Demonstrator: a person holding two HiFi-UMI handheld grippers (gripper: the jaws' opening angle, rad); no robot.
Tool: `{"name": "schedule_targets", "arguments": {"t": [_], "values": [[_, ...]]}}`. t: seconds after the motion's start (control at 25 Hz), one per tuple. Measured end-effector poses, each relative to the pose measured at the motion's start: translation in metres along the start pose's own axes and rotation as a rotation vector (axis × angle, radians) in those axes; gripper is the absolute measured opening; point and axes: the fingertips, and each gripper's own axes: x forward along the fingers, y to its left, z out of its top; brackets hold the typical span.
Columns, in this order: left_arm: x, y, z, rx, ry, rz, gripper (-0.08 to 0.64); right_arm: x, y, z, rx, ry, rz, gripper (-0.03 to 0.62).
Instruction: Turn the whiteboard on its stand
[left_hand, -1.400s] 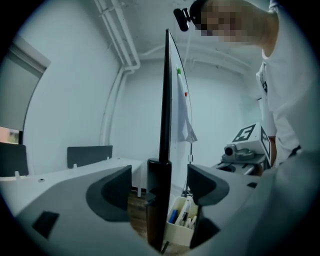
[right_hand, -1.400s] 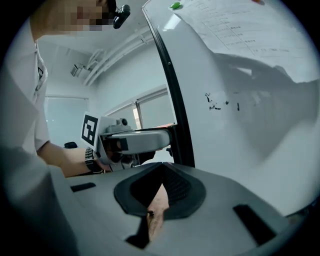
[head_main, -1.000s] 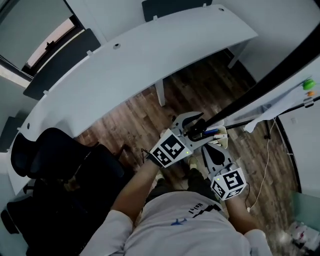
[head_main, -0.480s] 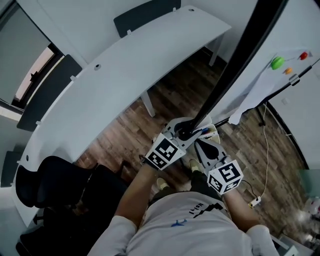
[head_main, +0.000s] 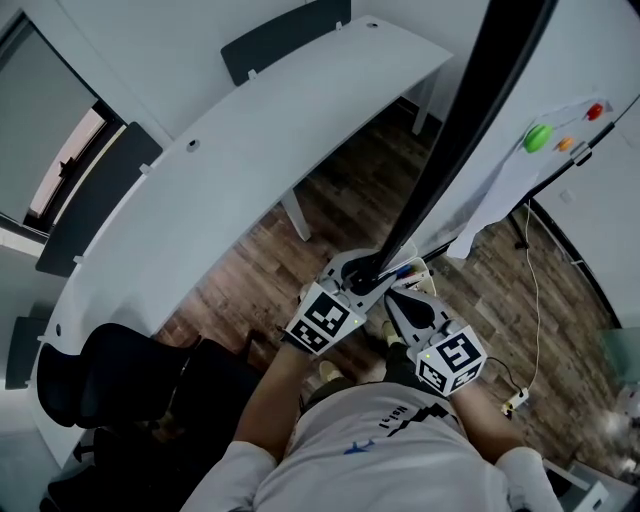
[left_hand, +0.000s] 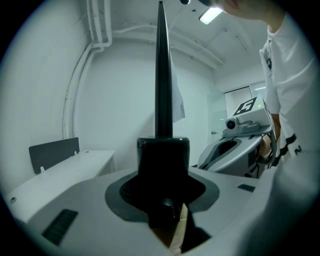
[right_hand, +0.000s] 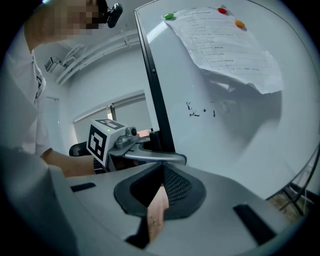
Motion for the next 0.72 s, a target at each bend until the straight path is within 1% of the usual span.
{"name": "schedule_targets", "arguments": {"t": [0.28,0.52,0.72], "values": [[-0.03,-0.013,-0.009,0.002,0.015,0.0,0.169,-0.004,0.034,-0.005,-0.016,-0.008,0.046,0.011],[-0.067,-0.029,-0.022,0.001,0.016,0.001,0.169,-0.005,0.073,-0.014,-0.023,-0.022,0.058,0.011],[-0.092,-0.039,-0.028,0.001,0.019,0.021,0.169,-0.01,0.101,-0.021,-0.03,-0.024,0.069,0.011]]}}
